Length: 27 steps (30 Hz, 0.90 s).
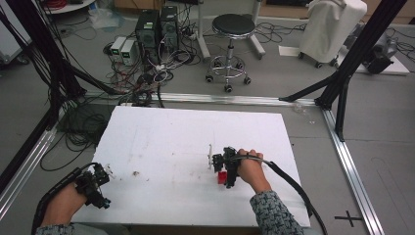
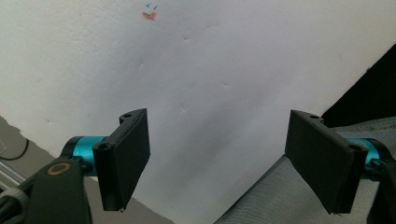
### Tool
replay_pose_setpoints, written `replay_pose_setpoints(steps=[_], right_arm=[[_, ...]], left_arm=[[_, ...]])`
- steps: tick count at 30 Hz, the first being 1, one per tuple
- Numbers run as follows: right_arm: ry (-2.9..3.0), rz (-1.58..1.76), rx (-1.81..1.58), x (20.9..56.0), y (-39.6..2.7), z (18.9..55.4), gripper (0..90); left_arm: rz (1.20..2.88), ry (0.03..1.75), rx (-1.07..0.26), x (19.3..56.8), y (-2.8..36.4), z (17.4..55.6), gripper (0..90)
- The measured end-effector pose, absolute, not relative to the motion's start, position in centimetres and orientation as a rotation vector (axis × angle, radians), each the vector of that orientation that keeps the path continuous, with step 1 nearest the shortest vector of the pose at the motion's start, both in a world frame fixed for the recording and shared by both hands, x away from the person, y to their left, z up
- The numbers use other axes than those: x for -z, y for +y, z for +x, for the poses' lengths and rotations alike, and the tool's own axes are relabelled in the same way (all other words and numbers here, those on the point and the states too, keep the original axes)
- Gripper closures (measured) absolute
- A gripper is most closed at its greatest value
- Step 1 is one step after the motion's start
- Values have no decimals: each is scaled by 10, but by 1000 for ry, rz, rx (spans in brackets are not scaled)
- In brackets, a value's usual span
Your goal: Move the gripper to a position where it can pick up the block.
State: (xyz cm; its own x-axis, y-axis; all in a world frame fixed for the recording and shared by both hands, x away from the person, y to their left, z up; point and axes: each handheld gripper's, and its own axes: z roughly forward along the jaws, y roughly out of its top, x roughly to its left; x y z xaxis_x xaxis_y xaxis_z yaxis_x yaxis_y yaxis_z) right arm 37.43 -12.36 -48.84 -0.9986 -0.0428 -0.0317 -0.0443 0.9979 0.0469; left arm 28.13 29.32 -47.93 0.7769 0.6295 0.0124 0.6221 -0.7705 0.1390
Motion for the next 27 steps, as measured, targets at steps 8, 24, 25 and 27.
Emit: replay_pose_setpoints(steps=[8, 24, 25, 27], right_arm=[[3123, -84, -80, 505, -117, 376, 116], [3140, -77, -44, 521, -110, 376, 116], [3143, -72, -42, 521, -110, 376, 116], [3142, -70, -42, 520, -110, 376, 116]], left_arm=[[2832, 1013, -91, 479, 294, 281, 224], [2836, 1007, -89, 479, 296, 281, 224], [2835, 1008, -90, 480, 296, 281, 224], [2836, 1005, -87, 480, 296, 282, 224]])
